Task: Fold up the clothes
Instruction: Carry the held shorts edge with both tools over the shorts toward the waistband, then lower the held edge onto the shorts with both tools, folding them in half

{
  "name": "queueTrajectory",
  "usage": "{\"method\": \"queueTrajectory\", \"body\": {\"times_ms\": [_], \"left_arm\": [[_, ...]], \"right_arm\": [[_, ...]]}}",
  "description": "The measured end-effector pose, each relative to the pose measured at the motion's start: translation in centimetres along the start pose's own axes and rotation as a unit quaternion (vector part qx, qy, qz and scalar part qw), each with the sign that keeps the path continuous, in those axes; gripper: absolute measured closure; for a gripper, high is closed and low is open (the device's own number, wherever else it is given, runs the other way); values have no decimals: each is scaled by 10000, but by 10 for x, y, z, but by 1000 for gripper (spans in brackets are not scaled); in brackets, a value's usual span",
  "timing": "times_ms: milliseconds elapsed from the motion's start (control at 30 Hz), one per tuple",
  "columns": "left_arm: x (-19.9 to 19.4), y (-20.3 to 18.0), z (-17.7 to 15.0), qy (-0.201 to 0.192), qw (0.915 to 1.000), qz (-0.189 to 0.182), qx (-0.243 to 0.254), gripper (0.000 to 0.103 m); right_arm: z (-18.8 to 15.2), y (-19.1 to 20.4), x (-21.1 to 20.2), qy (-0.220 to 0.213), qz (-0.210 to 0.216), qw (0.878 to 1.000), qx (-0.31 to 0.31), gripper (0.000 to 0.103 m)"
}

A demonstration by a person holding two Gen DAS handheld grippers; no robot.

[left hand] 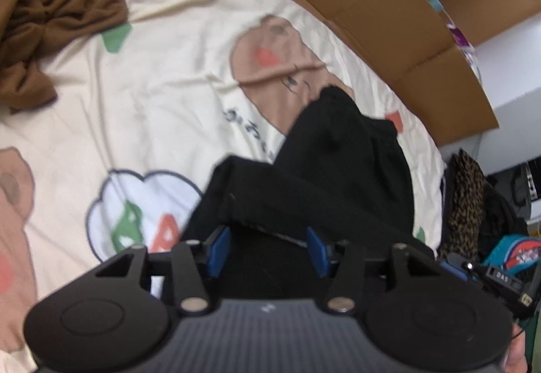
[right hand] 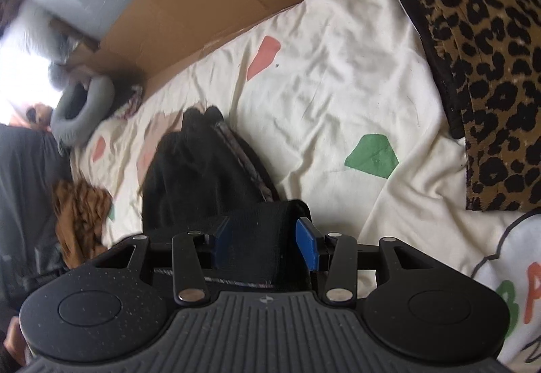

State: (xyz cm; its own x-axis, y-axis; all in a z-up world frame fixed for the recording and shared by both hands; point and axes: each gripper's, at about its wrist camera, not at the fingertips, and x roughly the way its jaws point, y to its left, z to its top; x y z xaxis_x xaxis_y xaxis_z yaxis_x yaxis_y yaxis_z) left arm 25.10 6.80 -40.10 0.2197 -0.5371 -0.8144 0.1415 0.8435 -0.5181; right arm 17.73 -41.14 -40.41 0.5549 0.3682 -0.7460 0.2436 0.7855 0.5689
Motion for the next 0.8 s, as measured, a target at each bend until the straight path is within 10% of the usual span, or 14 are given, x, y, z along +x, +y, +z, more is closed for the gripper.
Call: {"method": "queueTrajectory", "body": {"times_ms": [433,800], "left_arm": [[34,-26,-23,317,9974,195,619,53],[56,-42,-30,453,9873,582,1405,53]], "right_arm": [[-25,37,-8,502,156,9973,-520,53],[-60,63,28,876,-762,9855,-1238,54]]}}
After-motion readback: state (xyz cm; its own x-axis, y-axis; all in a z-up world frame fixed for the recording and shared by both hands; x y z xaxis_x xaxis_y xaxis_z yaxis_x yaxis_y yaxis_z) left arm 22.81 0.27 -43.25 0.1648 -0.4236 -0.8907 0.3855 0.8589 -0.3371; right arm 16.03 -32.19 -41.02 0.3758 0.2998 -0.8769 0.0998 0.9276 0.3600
